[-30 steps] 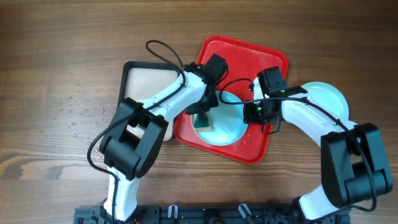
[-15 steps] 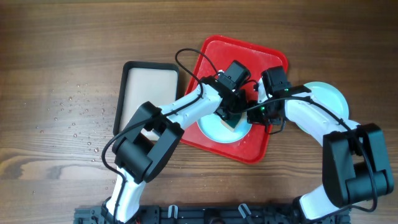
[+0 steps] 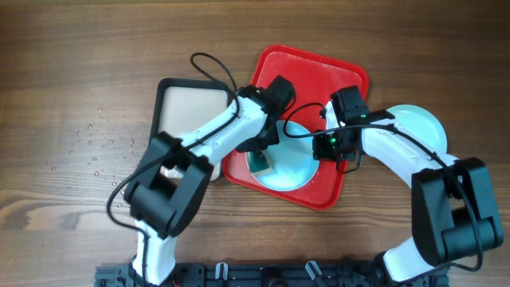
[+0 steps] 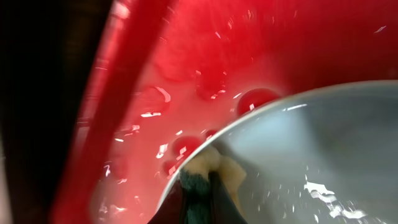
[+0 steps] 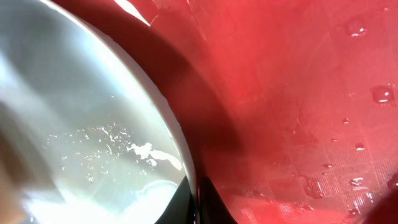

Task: Clean dirty plates on tray and stack at the side
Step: 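Scrub the last light-blue plate with the sponge, then return the sponge to the water tray with the left gripper, then lift the light-blue plate and stack it on the plate pile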

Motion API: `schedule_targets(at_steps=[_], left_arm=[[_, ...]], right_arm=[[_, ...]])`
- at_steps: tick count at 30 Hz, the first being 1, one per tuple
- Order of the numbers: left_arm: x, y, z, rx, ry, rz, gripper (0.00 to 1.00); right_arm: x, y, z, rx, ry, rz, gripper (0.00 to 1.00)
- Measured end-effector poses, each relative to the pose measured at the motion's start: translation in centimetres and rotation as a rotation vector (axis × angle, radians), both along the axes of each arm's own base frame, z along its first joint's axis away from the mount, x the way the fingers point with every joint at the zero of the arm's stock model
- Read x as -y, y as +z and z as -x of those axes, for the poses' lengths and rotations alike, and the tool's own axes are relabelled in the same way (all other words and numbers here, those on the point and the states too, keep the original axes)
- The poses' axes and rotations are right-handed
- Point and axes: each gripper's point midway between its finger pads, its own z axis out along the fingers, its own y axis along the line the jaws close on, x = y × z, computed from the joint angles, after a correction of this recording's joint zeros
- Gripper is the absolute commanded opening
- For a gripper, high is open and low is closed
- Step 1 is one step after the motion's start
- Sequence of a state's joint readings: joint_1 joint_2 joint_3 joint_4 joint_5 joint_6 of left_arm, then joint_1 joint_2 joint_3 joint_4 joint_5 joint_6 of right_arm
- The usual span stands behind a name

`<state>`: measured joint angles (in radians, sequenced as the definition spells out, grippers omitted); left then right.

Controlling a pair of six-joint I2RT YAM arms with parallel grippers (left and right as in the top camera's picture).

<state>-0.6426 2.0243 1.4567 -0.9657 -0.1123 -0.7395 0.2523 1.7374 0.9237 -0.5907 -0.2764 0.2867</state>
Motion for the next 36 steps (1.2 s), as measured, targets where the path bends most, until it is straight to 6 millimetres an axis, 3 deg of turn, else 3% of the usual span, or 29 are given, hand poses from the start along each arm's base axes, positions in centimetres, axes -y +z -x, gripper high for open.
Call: schedule_targets(at_steps=[1,4,7,8,11,14,15,17,18,20,21,22,24,26,31,33,36], left_arm=[[-0.8,1.4,-0.4,0.028,0.021,0.012,0.04],[-5.0,8.9,-2.8,0.176,0.15,0.118,0.04],[-10.0,13.0,-3.1,0.24,0.251,0.139,0.04],[-12.6,13.2,-3.3,0.237,0.293,0.121,0.04],[-16.7,11.5,-3.2,0.2,0.366,0.082,0.05],[-19.5,6.0,-3.0,0.171,0.428,0.061,0.04],[-19.7,4.0,-2.6,0.161,0.431,0.061,0.1],[-19.6,2.1,-1.1,0.105,0.428,0.063,0.24],[-19.4,2.0,-1.1,0.103,0.423,0.074,0.38],[-19.0,2.3,-0.9,0.085,0.416,0.095,0.55],[-18.6,2.7,-0.8,0.081,0.407,0.113,0.69],[-18.3,3.4,-1.1,0.093,0.407,0.135,0.76],[-17.3,5.7,-1.7,0.145,0.389,0.206,0.99],[-16.6,8.0,-1.8,0.196,0.375,0.264,1.0],[-16.2,9.1,-1.6,0.214,0.369,0.294,1.0],[-16.2,9.1,-1.6,0.212,0.368,0.299,1.0],[-16.1,9.0,-1.6,0.211,0.368,0.3,1.0]], right_arm=[[0.1,0.0,0.1,-0.006,-0.001,0.005,0.04],[0.2,-0.1,0.3,-0.012,0.003,0.011,0.04],[0.3,-0.1,0.4,-0.016,0.001,0.012,0.04],[0.3,-0.1,0.4,-0.015,0.001,0.012,0.04],[0.3,-0.1,0.3,-0.014,0.001,0.012,0.04],[0.3,-0.1,0.3,-0.011,0.001,0.011,0.04],[0.3,-0.1,0.1,-0.004,0.004,0.014,0.04],[0.4,0.0,0.3,-0.011,0.016,0.02,0.04],[0.7,0.0,0.7,-0.027,0.017,0.034,0.04],[1.7,1.0,1.3,-0.026,0.011,0.078,0.04],[2.0,2.6,0.8,0.028,0.008,0.094,0.04],[2.4,4.7,0.1,0.109,0.008,0.118,0.04],[2.1,10.6,-1.3,0.339,0.037,0.153,0.04],[1.1,15.1,-1.4,0.51,0.082,0.194,0.04],[0.5,18.6,-0.9,0.747,0.166,0.568,0.04],[-0.7,20.9,-1.2,0.878,0.191,0.671,0.04],[-1.2,22.4,-1.2,0.95,0.211,0.742,0.04]])
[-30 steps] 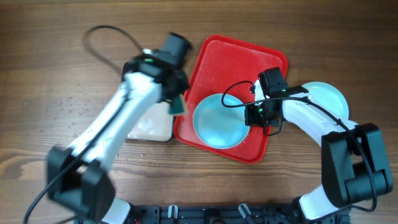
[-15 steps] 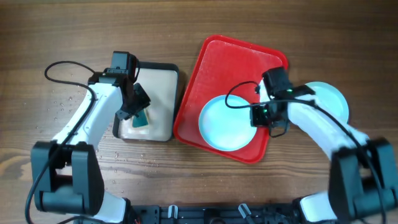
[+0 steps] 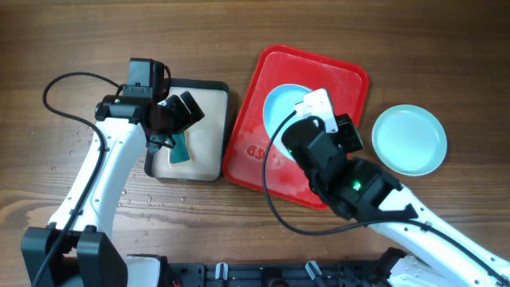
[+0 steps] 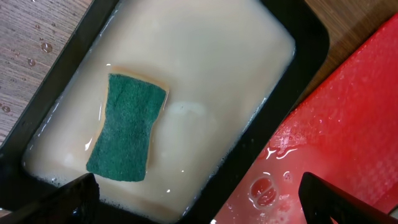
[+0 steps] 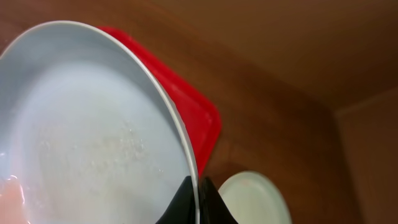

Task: Clean dirty plates on tray and stack at the side
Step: 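Lift the light-blue plate and stack it on the plate pile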

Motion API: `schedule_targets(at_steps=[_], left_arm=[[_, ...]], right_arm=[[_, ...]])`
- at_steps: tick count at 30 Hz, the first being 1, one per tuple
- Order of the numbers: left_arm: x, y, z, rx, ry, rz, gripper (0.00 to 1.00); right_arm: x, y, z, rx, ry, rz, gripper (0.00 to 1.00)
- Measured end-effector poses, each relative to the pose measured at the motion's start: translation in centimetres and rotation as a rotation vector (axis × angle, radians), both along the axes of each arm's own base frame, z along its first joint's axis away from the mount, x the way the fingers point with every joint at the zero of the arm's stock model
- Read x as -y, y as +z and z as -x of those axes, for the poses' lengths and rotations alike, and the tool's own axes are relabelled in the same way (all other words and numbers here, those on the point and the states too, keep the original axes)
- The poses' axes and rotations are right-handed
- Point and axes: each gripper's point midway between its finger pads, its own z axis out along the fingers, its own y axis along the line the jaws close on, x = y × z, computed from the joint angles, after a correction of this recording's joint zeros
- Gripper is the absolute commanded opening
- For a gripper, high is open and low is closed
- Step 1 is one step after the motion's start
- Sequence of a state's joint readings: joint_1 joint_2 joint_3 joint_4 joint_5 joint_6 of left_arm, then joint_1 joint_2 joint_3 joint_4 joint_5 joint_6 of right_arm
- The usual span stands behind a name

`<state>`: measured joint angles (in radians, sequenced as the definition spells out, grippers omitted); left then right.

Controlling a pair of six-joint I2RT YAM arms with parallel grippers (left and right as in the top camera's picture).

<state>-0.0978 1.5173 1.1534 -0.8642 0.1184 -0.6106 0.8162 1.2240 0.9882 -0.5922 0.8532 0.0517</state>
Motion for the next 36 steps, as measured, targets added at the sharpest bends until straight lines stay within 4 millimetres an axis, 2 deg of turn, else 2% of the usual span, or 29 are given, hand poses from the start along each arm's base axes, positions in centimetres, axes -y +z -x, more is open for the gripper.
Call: schedule_targets(at_steps=[3,8,16,28,29,30,31,32,34,35,36], left_arm=[[0.0,0.0,0.0,0.0,0.0,0.0,1.0],[0.0,0.0,0.0,0.001,0.0,0.0,1.0],[0.0,0.0,0.0,0.0,0.0,0.0,1.0],[0.0,0.0,0.0,0.001,0.0,0.0,1.0],[0.0,0.0,0.0,0.001,0.0,0.0,1.0],[0.0,0.0,0.0,0.001,0.0,0.0,1.0],[0.0,0.0,0.0,0.0,0.0,0.0,1.0],[0.0,0.0,0.0,0.001,0.0,0.0,1.0],[0.0,0.0,0.0,-0.001,0.0,0.001,1.0],[0.1,0.0,0.1,-0.003,-0.001,0.003,1.0],[0.1,0.0,0.0,-0.001,-0.001,0.003,1.0]], right_arm=[[-1.4,1.5,0.3,0.063,0.057,0.091,0.04],[-3.1,2.2,1.2,0.08,0.139,0.182,0.04],[-3.4,2.6,1.0,0.084,0.186,0.261,0.04],[-3.4,3.1,0.8,0.104,0.173,0.259,0.04],[-2.8,3.5,0.7,0.125,0.132,0.25,0.04],[-1.0,4.1,0.2,0.16,0.024,0.228,0.04],[2.0,4.6,-0.5,0.194,-0.121,0.203,0.04],[4.3,4.0,-1.5,0.172,-0.19,0.154,0.04],[7.4,1.7,-3.1,0.073,-0.237,0.028,0.04],[8.5,-0.3,-3.6,-0.014,-0.235,-0.087,0.04],[9.3,-1.3,-3.7,-0.063,-0.246,-0.156,0.04]])
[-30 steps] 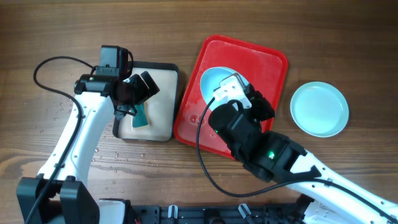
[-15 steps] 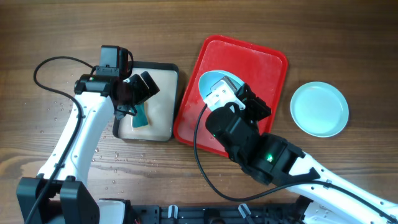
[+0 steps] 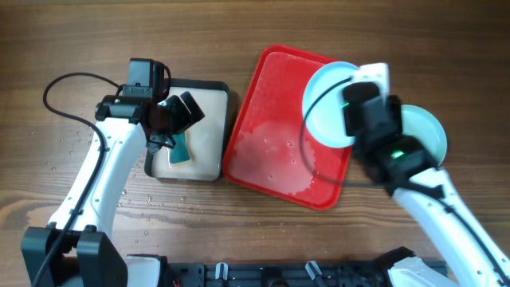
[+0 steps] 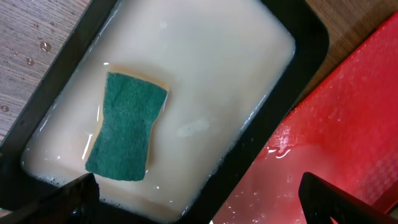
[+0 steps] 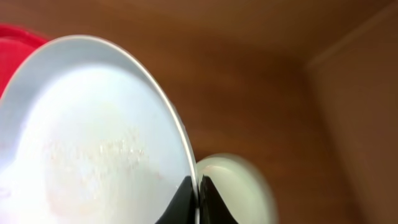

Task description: Clean dirty plates on tray and stack at the side

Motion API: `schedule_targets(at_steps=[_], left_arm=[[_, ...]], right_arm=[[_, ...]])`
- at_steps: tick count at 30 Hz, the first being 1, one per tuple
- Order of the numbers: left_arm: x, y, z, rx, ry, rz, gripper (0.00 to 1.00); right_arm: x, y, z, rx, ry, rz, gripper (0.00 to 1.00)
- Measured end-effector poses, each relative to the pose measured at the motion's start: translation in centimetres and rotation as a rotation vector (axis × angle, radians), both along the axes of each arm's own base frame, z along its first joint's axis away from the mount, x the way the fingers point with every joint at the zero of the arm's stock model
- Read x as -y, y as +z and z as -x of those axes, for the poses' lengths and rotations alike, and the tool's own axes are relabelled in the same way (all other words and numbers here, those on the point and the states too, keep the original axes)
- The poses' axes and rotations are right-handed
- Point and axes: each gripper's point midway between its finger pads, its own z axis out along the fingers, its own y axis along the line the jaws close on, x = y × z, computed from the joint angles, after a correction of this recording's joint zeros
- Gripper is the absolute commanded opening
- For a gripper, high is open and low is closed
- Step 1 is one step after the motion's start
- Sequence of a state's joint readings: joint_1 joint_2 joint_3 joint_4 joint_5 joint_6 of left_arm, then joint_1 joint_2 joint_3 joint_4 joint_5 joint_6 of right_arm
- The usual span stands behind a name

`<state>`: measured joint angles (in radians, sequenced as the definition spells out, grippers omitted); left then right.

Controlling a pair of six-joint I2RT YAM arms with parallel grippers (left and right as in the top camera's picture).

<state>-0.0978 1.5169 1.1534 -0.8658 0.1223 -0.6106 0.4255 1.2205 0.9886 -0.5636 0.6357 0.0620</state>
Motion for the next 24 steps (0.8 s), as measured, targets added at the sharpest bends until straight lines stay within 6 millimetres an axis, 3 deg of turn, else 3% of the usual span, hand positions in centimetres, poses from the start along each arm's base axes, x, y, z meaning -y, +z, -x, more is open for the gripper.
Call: schedule_targets(at_steps=[2,5,7,9,11,14,15,16,17,21,24], left_arm=[[0.0,0.0,0.0,-0.001,0.0,0.0,1.0],[0.0,0.0,0.0,-0.001,0.0,0.0,1.0],[0.0,0.0,0.0,-0.001,0.0,0.0,1.0],[0.0,0.0,0.0,-0.001,0.0,0.0,1.0],[0.0,0.0,0.0,-0.001,0.0,0.0,1.0],[0.0,0.0,0.0,0.0,0.0,0.0,1.0],[0.0,0.0,0.0,0.0,0.0,0.0,1.0],[0.0,0.0,0.0,0.0,0.0,0.0,1.0],[0.0,0.0,0.0,-0.001,0.0,0.0,1.0],[0.0,0.0,-0.1,0.002,0.0,0.0,1.0],[0.0,0.0,-0.1,0.003,0.0,0.0,1.0]], right_arm=[[1.9,-2.6,0.1,-0.106,-0.025,-0.263,0.04],[12.4,-5.4,2.8,-0.177,-0.373,-0.521,0.04],[16.2,-7.1,4.0,-0.188,-0.515,-0.606,0.04],[20.0,-10.7,6.1,-0.262,-0.68,-0.691,0.07],[20.4,-13.3,6.8,-0.336,-0.729,-0.74,0.59],[18.9,-15.2,7.8,-0.436,-0.743,-0.806,0.63],[18.3,-15.3,8.1,-0.458,-0.735,-0.832,0.71],[16.9,-14.9,8.5,-0.486,-0.696,-0.875,0.91],[16.1,-14.1,8.5,-0.482,-0.651,-0.895,0.99],[6.4,-3.3,7.9,-0.275,-0.116,-0.957,1.0],[-1.4,3.0,10.7,-0.164,0.271,-0.931,1.0]])
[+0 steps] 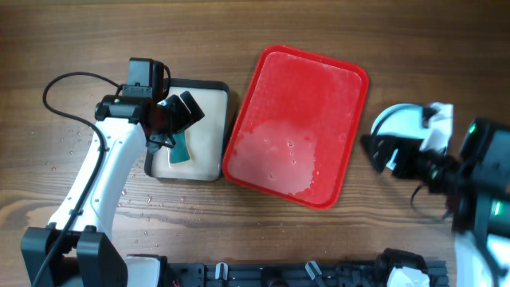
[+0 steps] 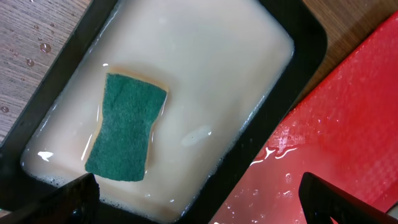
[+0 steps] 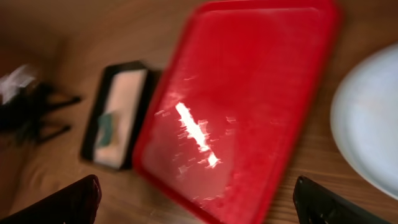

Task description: Clean dirty plates on tray and stack at the side

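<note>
The red tray (image 1: 295, 119) lies wet and holds no plate. On the table to its right is a pale blue plate (image 1: 397, 121), half hidden under my right arm; in the blurred right wrist view the plate (image 3: 370, 124) shows as a single disc. My right gripper (image 1: 381, 153) hangs open just in front of it, and the right wrist view shows the same gripper (image 3: 199, 211) holding nothing. A green sponge (image 2: 127, 127) floats in the black tub (image 2: 298, 56) of soapy water. My left gripper (image 2: 199, 211) is open above the tub.
In the overhead view the tub (image 1: 225, 131) touches the tray's left edge. Water drops (image 1: 80, 139) speckle the wooden table left of the tub. The left arm's black cable (image 1: 56, 88) loops at the far left.
My right gripper held the plate on edge above the tray's right side. Now it is open and lower right of the tray, with the plate lying flat beside the tray. The left arm has not moved.
At first my left gripper pressed the sponge on a plate in the tray while my right gripper gripped the plate's rim. Then the sponge lay in the tub with the left gripper open above it, and the right gripper held the plate over the tray, then at its right edge, and now has let it go.
</note>
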Motion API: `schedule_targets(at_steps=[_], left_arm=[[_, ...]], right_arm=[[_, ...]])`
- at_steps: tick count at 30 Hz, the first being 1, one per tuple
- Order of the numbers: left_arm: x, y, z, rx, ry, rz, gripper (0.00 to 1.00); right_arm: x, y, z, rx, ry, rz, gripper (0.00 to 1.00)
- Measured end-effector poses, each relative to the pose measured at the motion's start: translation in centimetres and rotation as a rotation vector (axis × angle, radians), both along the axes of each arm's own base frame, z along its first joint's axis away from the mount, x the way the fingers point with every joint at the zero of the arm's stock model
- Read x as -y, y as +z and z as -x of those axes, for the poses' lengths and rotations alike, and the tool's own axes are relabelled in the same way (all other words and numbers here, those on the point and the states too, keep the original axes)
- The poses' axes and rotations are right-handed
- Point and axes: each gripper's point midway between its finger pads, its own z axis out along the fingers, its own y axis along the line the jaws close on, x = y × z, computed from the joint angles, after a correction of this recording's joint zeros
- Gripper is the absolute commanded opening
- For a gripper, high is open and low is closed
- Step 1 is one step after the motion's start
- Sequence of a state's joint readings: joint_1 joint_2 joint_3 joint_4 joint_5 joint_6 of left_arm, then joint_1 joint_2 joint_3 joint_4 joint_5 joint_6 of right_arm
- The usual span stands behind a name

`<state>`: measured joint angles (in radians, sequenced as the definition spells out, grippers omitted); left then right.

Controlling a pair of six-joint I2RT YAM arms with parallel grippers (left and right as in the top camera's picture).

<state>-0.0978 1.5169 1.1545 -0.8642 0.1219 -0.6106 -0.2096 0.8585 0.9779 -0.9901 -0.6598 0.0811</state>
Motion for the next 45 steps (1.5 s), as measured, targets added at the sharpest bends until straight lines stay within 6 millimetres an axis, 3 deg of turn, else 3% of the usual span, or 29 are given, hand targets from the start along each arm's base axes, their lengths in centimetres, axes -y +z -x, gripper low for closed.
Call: schedule_targets(at_steps=[3,6,9,11,12,15,17,18,21,22,24,29,33,35,45], left_arm=[[0.0,0.0,0.0,0.0,0.0,0.0,1.0],[0.0,0.0,0.0,0.0,0.0,0.0,1.0],[0.0,0.0,0.0,0.001,0.0,0.0,1.0],[0.0,0.0,0.0,0.001,0.0,0.0,1.0],[0.0,0.0,0.0,0.0,0.0,0.0,1.0],[0.0,0.0,0.0,0.001,0.0,0.0,1.0],[0.0,0.0,0.0,-0.001,0.0,0.0,1.0],[0.0,0.0,0.0,-0.001,0.0,0.0,1.0],[0.0,0.0,0.0,0.0,0.0,0.0,1.0],[0.0,0.0,0.0,-0.001,0.0,0.0,1.0],[0.0,0.0,0.0,0.0,0.0,0.0,1.0],[0.0,0.0,0.0,-0.001,0.0,0.0,1.0],[0.0,0.0,0.0,-0.001,0.0,0.0,1.0],[0.0,0.0,0.0,0.0,0.0,0.0,1.0],[0.0,0.0,0.0,-0.002,0.0,0.0,1.0]], right_arm=[[-4.5,3.2,3.9,0.119,0.152,-0.051,1.0],[-4.9,3.5,4.5,0.029,0.07,-0.166,1.0],[-4.2,3.5,3.9,0.037,0.017,-0.146,1.0],[-3.8,4.8,2.5,0.176,0.04,-0.073,1.0],[-3.7,7.4,1.7,0.364,0.08,-0.002,1.0],[-3.2,10.8,2.7,0.678,0.106,0.138,1.0],[-2.5,9.4,4.0,0.747,0.083,0.203,1.0],[-2.0,7.2,4.2,0.74,0.061,0.233,1.0],[-1.2,3.2,3.4,0.752,0.017,0.274,1.0],[-0.9,0.6,2.7,0.767,0.0,0.285,1.0],[-0.6,-2.1,1.7,0.805,-0.035,0.279,1.0],[-0.4,-3.8,0.2,0.946,-0.097,0.211,1.0],[0.1,-4.4,-0.1,0.929,-0.124,0.219,1.0],[0.2,-6.2,-0.3,0.853,-0.123,0.226,1.0],[0.3,-6.3,-0.3,0.848,-0.129,0.229,1.0]])
